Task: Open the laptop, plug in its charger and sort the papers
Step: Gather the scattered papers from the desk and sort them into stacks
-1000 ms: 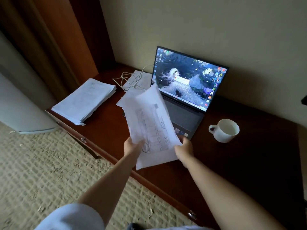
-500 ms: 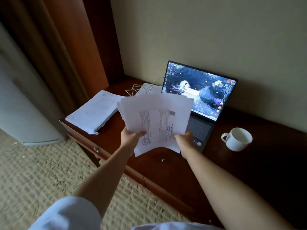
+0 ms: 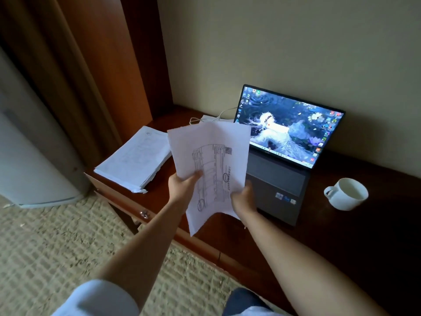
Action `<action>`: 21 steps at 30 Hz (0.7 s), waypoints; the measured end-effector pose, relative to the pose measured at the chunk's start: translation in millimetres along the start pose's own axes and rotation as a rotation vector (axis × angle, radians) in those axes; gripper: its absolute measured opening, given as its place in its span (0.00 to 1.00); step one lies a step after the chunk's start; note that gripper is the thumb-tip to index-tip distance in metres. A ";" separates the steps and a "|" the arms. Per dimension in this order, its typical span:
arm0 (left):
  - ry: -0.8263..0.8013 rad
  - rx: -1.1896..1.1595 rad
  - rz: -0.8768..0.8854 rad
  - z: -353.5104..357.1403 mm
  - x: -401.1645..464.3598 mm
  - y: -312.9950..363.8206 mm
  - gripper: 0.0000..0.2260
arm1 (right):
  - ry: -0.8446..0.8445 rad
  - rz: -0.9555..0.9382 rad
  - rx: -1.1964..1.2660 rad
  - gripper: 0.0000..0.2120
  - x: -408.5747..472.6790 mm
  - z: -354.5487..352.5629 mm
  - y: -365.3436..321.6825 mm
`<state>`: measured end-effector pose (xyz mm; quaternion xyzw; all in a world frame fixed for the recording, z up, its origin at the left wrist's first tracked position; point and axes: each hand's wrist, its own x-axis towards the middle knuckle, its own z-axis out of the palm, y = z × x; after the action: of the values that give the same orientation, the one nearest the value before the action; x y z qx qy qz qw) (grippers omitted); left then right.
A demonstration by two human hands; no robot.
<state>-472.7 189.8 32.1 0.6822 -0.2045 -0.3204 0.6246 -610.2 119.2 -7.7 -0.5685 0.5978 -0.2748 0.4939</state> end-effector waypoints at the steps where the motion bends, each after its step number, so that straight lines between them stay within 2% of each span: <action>1: -0.009 -0.004 -0.015 -3.1 6.0 2.1 0.06 | -0.002 0.003 -0.006 0.12 4.6 5.2 -4.2; 3: -0.040 0.005 -0.099 -9.6 19.1 -4.5 0.08 | -0.064 0.048 -0.050 0.11 12.3 15.5 -6.5; 5: -0.026 0.039 -0.237 -15.5 33.3 -23.3 0.09 | -0.131 0.149 -0.152 0.16 18.6 28.5 3.1; 8: 0.053 0.056 -0.328 -20.1 53.6 -42.7 0.05 | -0.157 0.229 -0.122 0.19 35.6 48.6 14.2; 11: 0.134 0.153 -0.306 -23.6 79.5 -34.3 0.01 | -0.204 0.163 -0.081 0.16 58.8 65.3 -9.7; 16: 0.277 0.351 -0.223 -46.2 130.4 -20.4 0.08 | -0.252 0.079 -0.018 0.12 91.8 92.5 -35.7; 21: 0.247 0.506 -0.231 -74.0 169.2 -25.6 0.10 | -0.269 0.113 -0.170 0.16 107.8 121.9 -24.9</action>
<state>-304.2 131.7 -22.7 0.8687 -0.1216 -0.2428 0.4143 -475.5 40.0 -59.5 -0.6055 0.5782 -0.1164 0.5343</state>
